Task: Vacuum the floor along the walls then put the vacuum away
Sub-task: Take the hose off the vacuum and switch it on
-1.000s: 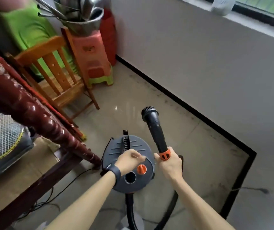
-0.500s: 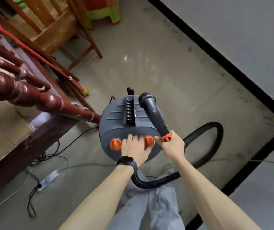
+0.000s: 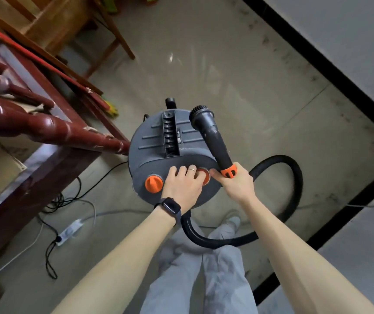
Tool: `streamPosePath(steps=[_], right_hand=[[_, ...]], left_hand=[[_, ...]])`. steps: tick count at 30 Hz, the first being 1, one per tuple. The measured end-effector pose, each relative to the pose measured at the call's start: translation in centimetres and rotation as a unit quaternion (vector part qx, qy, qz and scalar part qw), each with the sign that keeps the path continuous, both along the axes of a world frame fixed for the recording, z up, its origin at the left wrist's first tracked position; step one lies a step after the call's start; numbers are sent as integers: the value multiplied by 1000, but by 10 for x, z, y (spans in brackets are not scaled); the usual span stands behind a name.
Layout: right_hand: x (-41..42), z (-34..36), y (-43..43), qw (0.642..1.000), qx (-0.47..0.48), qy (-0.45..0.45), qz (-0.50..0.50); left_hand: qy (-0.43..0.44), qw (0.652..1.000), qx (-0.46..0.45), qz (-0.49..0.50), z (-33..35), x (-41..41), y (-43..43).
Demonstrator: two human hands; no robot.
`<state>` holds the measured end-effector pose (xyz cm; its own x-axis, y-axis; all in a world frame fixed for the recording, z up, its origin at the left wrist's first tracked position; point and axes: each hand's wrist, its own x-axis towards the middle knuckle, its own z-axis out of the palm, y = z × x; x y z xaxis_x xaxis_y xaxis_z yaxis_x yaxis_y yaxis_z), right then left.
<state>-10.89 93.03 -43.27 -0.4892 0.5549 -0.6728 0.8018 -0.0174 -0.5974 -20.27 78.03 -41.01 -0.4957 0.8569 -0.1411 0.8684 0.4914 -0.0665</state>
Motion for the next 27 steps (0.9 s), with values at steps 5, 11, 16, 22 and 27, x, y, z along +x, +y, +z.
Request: streamPosePath(steps=[5,11,16,22,27], right_hand=[[-3,1,3,1000,-16,-11,-13],[-2,2,0,1000,-7,-2,-16],[-2,3,-2,1000,-1,-5,-20],[-7,9,-3,1000,8,-6,-4],[-18,16,8,999,11,-14,43]], left_hand=[[-10,1000,-13,3,3,-1,4],[24,998,42,40,-3,3,5],[15,993,55,103,-7,9,7],[-83,971,101,202,2,9,-23],[-72,876,147,453,13,-6,-82]])
